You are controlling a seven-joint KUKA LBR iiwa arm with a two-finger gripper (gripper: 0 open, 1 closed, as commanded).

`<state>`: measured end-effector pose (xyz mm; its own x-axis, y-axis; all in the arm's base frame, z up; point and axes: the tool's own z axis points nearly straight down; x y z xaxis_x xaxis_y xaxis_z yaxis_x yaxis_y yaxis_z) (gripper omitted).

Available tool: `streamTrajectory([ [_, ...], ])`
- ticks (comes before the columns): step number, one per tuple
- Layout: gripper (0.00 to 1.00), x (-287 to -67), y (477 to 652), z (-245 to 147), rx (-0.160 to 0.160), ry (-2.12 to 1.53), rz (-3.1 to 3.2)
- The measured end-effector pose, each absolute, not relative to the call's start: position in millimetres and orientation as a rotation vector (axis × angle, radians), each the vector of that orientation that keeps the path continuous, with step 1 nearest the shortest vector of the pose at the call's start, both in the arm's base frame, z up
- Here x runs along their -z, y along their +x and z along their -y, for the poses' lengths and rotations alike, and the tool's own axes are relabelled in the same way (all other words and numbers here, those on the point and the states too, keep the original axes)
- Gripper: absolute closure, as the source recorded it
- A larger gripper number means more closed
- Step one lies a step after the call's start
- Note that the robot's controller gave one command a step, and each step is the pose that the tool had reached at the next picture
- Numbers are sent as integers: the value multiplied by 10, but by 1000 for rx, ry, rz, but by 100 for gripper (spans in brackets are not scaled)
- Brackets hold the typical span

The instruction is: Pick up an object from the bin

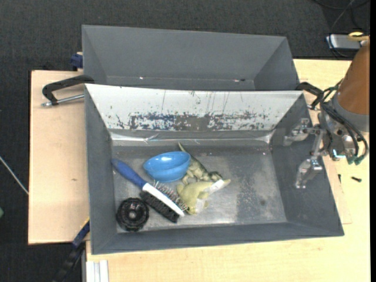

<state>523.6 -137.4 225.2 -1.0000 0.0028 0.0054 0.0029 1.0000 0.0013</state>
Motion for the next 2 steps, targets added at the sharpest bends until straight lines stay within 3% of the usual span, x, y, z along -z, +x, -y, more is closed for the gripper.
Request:
streamTrajectory([
  [1, 0, -1316, 4956, 1225, 5, 234, 3128],
  [2, 0, -1679, 4966, 603, 4, 288, 3137],
])
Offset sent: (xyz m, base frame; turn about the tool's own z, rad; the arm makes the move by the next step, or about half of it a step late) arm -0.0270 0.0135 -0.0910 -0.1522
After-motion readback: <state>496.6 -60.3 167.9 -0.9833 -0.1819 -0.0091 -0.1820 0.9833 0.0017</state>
